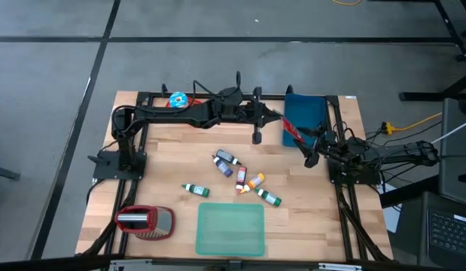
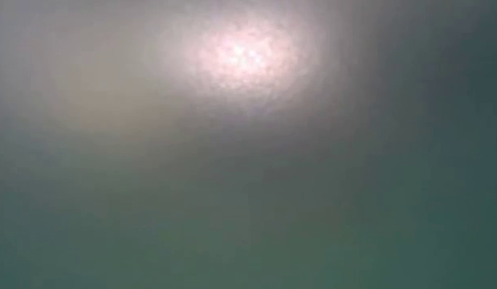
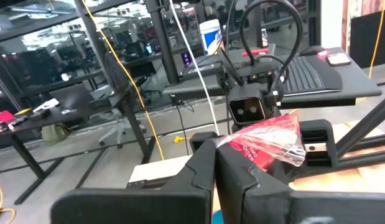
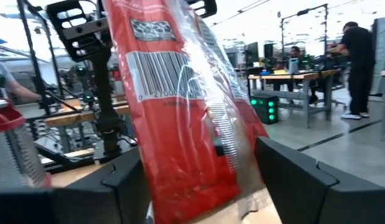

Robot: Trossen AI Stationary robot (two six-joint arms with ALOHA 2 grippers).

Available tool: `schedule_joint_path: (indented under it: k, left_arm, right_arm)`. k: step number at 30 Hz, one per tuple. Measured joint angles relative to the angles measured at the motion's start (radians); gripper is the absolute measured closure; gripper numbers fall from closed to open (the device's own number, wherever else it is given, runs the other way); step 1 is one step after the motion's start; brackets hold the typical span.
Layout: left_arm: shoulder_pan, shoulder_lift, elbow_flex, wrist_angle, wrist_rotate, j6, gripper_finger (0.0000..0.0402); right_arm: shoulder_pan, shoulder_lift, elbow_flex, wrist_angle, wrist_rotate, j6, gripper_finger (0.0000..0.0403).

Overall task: Pick & Place Food Item
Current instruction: Put the red popcorn bag into the blue bin

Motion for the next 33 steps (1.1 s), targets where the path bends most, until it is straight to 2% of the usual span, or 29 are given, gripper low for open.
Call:
schedule_joint_path:
  k: [6,14,20,25,33]
  left_arm:
    - [0.000,0.000,0.000,-0.024,0.000,0.000,0.0400]
    - [0.000,0.000,0.000,-0.029,0.000,0.009,0.0399]
    - [0.000,-0.004,-0.001,-0.030,-0.002,0.067,0.0390]
    - [0.008,-0.044,-0.001,-0.117,-0.039,0.156,0.0355]
    - [0.010,-0.101,-0.002,-0.361,-0.270,0.238,0.0263]
  right_arm:
    - [0.000,0.000,0.000,-0.001,0.004,-0.008,0.0212]
    - [0.000,0.000,0.000,-0.002,0.004,-0.063,0.0380]
    - [0.000,0.000,0.000,-0.002,0.006,-0.064,0.0371]
    - [0.000,0.000,0.000,-0.051,0.091,-0.063,0.0386]
    - [0.000,0.000,0.000,-0.131,0.264,-0.049,0.0386]
